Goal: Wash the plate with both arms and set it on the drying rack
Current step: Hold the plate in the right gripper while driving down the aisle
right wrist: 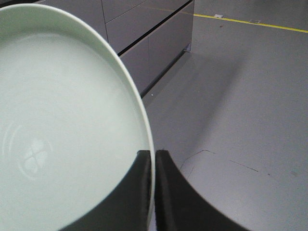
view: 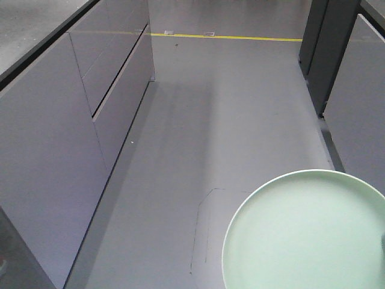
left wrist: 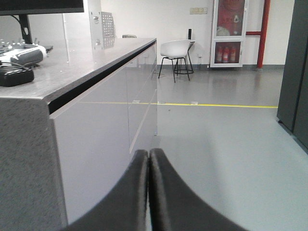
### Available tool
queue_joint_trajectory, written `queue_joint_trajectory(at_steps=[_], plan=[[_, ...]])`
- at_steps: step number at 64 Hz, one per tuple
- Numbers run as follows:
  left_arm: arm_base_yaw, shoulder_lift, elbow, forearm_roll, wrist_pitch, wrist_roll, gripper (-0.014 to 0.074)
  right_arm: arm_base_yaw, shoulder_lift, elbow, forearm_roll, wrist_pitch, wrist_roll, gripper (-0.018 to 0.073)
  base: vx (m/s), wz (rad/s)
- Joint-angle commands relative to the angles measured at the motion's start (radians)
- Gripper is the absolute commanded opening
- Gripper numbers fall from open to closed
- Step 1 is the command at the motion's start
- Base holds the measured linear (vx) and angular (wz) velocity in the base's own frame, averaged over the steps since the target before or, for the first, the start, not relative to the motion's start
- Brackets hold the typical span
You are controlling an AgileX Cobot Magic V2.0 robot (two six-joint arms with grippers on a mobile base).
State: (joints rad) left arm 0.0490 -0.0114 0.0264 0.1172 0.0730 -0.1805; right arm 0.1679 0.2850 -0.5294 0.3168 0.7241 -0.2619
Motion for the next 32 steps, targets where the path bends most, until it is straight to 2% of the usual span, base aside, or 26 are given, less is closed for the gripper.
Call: queue_joint_trajectory(at_steps=[1,32], plan=[[-0.001,-0.016,0.02,0.0,-0.073,-0.009,-0.0006,-0.003,0.009,-0.027,0.01,-0.078,0.001,-0.0002,0.27,-0.03],[-0.001,-0.016,0.02,0.0,-0.073,-0.009,-0.0006,-0.003,0.009,-0.027,0.01,-0.078,0.001,-0.0002,0.28,-0.05]])
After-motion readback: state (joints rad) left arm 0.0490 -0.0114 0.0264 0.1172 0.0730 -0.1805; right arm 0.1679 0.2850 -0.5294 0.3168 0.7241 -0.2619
